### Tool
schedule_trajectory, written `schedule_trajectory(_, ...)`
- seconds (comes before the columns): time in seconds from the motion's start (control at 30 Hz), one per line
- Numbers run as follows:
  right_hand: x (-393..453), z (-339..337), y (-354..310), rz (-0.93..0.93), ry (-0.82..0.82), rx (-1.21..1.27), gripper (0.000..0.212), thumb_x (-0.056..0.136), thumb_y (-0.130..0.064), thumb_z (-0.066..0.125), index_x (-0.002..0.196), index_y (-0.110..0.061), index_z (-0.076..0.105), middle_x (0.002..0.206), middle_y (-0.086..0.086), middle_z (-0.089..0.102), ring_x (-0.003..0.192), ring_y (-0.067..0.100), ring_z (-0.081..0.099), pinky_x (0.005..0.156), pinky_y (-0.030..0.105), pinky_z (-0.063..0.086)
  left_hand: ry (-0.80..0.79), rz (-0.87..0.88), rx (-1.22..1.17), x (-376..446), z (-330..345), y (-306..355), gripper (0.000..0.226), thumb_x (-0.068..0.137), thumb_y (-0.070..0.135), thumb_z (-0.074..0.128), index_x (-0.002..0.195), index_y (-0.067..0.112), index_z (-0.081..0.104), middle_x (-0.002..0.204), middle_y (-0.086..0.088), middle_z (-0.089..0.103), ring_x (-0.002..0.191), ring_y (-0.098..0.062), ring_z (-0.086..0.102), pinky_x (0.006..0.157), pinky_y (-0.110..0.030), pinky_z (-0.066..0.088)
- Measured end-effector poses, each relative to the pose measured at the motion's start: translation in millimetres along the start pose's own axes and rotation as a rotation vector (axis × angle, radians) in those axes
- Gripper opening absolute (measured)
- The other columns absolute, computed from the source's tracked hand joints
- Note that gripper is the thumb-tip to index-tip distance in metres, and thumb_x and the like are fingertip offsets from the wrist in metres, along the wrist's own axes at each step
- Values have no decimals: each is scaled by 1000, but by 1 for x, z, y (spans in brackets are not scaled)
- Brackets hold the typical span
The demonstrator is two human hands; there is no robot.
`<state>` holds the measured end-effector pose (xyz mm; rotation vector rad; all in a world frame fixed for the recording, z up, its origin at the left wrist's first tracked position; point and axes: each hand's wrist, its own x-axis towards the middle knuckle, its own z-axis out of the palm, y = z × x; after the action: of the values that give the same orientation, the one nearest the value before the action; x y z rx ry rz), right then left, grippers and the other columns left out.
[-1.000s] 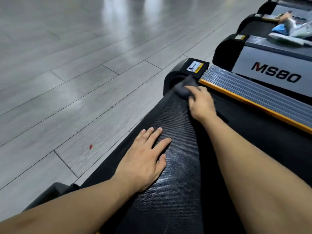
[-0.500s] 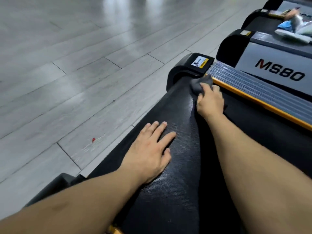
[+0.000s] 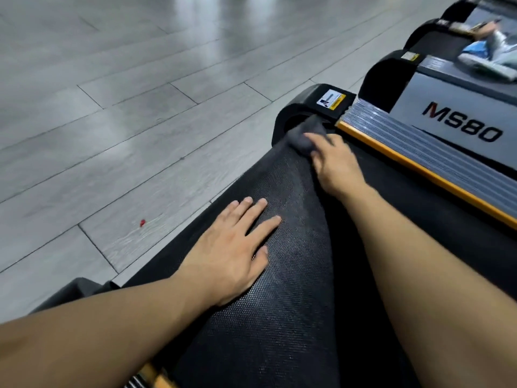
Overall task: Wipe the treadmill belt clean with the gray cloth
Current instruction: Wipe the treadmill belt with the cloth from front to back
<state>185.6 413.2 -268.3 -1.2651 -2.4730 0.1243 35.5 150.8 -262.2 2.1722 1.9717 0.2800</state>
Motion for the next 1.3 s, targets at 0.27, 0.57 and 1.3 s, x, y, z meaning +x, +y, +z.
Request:
schedule_trajectory(0.27, -22, 7, -52, -59, 10, 156, 43, 93, -15, 53, 135, -22, 58, 129, 18, 51, 111, 38, 54, 99, 45, 45, 16, -21, -8, -6, -2, -2, 60, 101, 48, 19, 161, 38, 17, 172, 3, 7, 158, -16, 0, 127, -33, -7)
schedule_trajectory(0.57, 2, 8, -22, 25, 22, 120, 42, 95, -18, 51, 136, -27, 56, 134, 14, 49, 117, 38, 51, 102, 46, 44, 15, -5, -18, -14, -3, 0, 62, 102, 48, 23, 161, 32, 20, 171, -2, 9, 158, -20, 3, 125, -32, -9)
schedule_trajectory(1.3, 47, 12, -38, 151, -34, -20, 36, 98, -21, 45, 132, -27, 57, 130, 18, 46, 115, 42, 49, 100, 50, 43, 51, -15, -25, -18, 2, -3, 59, 101, 43, 33, 158, 30, 30, 168, -6, 23, 157, -22, 16, 125, -35, -2)
